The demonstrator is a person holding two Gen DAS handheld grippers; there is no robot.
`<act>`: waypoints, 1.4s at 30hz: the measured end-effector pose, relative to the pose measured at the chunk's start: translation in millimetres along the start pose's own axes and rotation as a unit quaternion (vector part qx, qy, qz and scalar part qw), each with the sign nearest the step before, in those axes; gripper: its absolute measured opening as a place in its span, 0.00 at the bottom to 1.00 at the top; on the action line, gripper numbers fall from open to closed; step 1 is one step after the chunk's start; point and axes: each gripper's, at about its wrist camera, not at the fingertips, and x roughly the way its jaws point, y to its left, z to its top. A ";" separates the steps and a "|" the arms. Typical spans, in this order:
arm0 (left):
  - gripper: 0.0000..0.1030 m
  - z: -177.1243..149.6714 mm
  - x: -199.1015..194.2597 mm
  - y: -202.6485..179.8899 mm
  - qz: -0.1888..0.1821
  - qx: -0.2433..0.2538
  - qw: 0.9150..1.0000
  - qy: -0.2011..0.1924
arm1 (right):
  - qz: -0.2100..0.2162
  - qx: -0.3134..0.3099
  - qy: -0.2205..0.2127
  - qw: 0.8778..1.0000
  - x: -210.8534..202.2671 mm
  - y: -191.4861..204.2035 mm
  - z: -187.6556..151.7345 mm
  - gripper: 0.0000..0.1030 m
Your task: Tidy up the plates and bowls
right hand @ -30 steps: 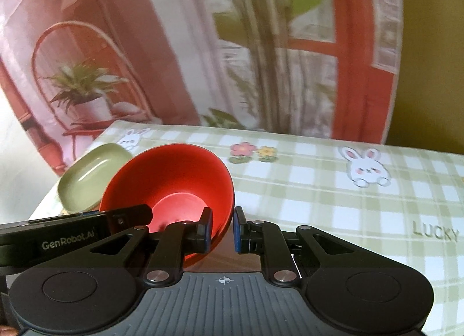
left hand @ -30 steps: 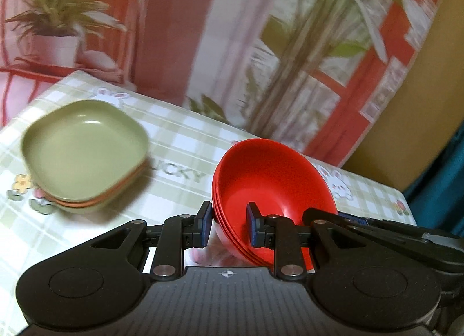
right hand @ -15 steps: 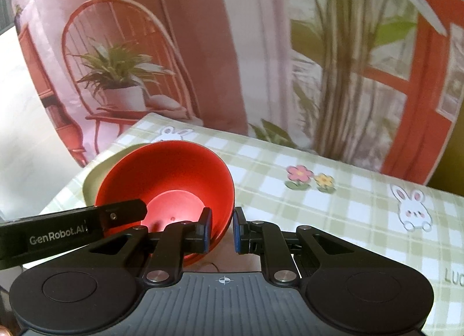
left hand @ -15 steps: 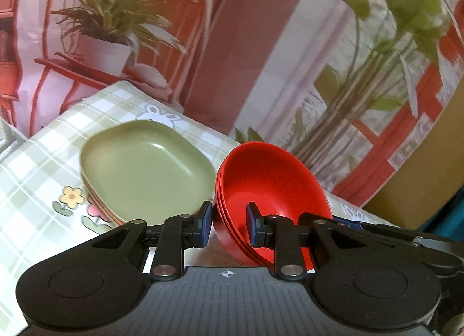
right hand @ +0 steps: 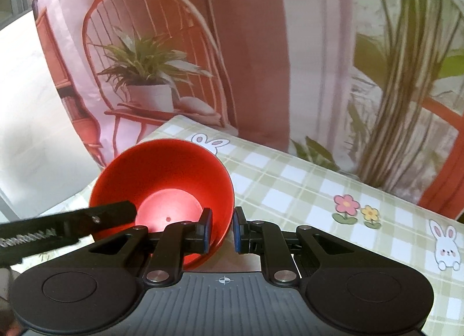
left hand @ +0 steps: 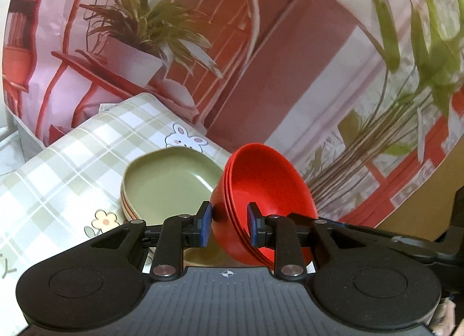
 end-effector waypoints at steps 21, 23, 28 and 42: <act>0.28 13.8 15.6 50.4 -0.020 -0.055 0.998 -0.002 | 0.020 -0.010 0.036 0.999 43.8 23.1 2.7 0.13; 0.28 13.2 16.8 53.3 -0.022 -0.058 0.998 0.000 | 0.019 -0.011 0.038 0.999 45.2 23.7 2.4 0.13; 0.28 11.6 20.4 58.7 -0.026 -0.065 0.998 0.002 | 0.020 -0.017 0.045 0.999 48.3 25.4 2.8 0.13; 0.26 8.9 21.2 61.4 -0.006 -0.057 0.998 0.004 | 0.020 -0.039 0.050 0.998 50.9 34.7 2.2 0.14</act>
